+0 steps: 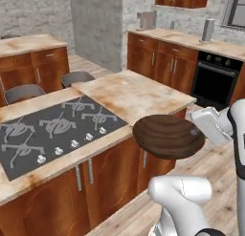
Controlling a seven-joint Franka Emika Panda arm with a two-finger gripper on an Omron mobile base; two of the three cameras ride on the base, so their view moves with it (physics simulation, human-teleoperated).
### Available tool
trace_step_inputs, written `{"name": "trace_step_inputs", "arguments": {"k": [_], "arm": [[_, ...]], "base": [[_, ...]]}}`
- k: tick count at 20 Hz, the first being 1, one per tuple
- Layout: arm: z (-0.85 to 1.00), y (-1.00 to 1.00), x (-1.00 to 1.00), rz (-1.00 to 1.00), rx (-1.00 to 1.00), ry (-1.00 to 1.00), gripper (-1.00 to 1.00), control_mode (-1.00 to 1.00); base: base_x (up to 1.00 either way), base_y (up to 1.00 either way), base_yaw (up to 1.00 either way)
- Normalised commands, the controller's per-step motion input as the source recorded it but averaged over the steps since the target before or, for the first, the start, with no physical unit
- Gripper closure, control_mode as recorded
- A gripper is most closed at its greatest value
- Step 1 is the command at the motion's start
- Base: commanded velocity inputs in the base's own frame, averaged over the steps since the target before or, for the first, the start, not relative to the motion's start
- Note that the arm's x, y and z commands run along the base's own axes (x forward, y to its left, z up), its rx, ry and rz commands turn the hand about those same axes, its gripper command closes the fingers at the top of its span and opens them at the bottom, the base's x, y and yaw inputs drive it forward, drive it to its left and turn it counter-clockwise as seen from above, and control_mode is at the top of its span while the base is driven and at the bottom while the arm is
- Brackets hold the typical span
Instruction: Pick the cup and bowl from the counter and place them on the counter next to the sink.
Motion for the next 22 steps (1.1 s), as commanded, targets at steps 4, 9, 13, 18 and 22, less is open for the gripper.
{"name": "trace_step_inputs", "arguments": {"k": [4,9,13,18,22], "arm": [[0.0,0.0,0.0,0.0,0.0,0.0,1.0,1.0],[0.0,0.0,0.0,0.0,0.0,0.0,1.0,1.0],[0.0,0.0,0.0,0.0,0.0,0.0,1.0,1.0],[0.0,0.0,0.0,0.0,0.0,0.0,1.0,1.0],[0.0,0.0,0.0,0.0,0.0,0.0,1.0,1.0]], "base": [[0.0,-0.56,-0.77],[0.01,-0.47,-0.81],[0.14,-0.26,-0.8],[0.56,-0.16,-0.66],[0.54,-0.09,-0.68]]}}
